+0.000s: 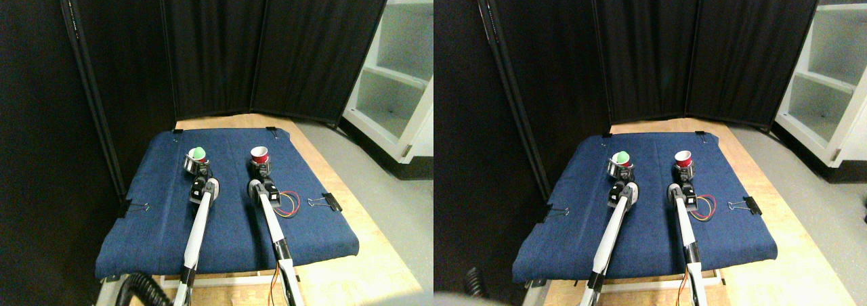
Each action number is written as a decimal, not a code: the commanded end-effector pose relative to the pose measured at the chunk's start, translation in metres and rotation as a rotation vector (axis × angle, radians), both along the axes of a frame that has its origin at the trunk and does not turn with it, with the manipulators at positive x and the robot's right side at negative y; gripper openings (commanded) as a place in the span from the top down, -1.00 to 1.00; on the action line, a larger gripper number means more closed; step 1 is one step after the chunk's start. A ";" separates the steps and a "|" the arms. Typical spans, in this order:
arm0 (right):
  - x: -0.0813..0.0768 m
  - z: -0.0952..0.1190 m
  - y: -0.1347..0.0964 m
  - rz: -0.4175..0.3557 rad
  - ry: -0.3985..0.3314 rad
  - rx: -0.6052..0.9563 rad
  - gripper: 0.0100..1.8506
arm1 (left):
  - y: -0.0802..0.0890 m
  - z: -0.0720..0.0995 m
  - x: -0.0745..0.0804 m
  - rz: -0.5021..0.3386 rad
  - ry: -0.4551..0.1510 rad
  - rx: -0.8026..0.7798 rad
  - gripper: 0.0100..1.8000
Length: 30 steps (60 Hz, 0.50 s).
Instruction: Pour (bimanual)
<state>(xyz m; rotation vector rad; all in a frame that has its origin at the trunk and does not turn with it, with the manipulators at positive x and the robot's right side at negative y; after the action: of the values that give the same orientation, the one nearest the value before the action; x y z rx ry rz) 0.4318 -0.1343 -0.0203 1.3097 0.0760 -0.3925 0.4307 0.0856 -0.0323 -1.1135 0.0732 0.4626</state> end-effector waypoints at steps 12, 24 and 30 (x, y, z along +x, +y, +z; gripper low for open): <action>-0.004 0.005 -0.002 0.084 0.040 0.041 -0.08 | 0.004 -0.015 -0.002 -0.012 0.063 0.091 -0.48; -0.007 0.007 -0.002 0.141 0.060 0.102 -0.54 | 0.006 -0.012 -0.004 -0.025 0.055 0.096 -0.48; -0.009 0.009 -0.002 0.147 0.057 0.114 -0.58 | 0.006 -0.009 -0.007 -0.044 0.065 0.105 -0.59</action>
<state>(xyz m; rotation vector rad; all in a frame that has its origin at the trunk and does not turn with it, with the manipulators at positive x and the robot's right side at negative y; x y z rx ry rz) 0.4220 -0.1360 -0.0218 1.3805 0.2777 -0.3309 0.4309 0.0924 -0.0269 -1.0775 0.0419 0.4493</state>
